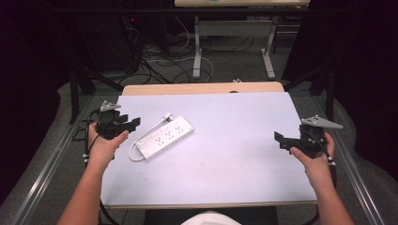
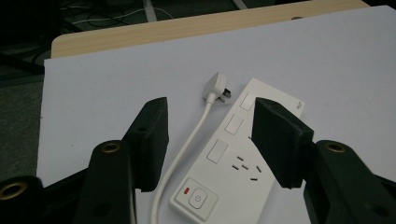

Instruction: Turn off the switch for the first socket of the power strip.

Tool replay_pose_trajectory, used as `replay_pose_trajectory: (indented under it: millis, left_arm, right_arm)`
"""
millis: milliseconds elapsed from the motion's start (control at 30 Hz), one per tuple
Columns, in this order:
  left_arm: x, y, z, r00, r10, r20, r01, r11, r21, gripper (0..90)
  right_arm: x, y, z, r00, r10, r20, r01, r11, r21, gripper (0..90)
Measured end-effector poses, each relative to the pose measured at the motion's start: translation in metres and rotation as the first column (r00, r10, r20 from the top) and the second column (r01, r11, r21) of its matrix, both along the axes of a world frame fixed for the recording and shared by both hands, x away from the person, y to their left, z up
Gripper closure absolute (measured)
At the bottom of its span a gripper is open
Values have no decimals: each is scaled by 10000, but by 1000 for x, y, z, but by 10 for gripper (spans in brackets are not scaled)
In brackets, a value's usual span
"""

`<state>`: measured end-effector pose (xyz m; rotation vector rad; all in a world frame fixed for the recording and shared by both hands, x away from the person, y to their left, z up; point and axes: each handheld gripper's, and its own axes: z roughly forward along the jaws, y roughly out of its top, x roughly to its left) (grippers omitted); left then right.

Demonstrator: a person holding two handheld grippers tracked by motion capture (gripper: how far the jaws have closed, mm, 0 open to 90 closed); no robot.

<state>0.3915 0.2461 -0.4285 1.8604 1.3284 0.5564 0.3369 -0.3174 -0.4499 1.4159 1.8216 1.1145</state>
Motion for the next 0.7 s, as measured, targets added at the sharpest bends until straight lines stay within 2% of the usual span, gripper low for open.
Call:
replay_pose_trajectory:
  millis: [200,433,700]
  left_arm:
    - [7,-5,4,9998,-112,-190,115,9998,139,468]
    - [15,-11,5,9990,-215,-401,226,9994,276,517]
    - [23,-15,2,9982,-2,-595,9,9999,126,571]
  right_arm:
    - [0,0,0,10000,43,-46,-43,10000,-17,8]
    - [1,0,-1,10000,71,-39,-71,10000,-37,8]
    - [1,0,-1,9999,82,-98,-82,10000,-27,9]
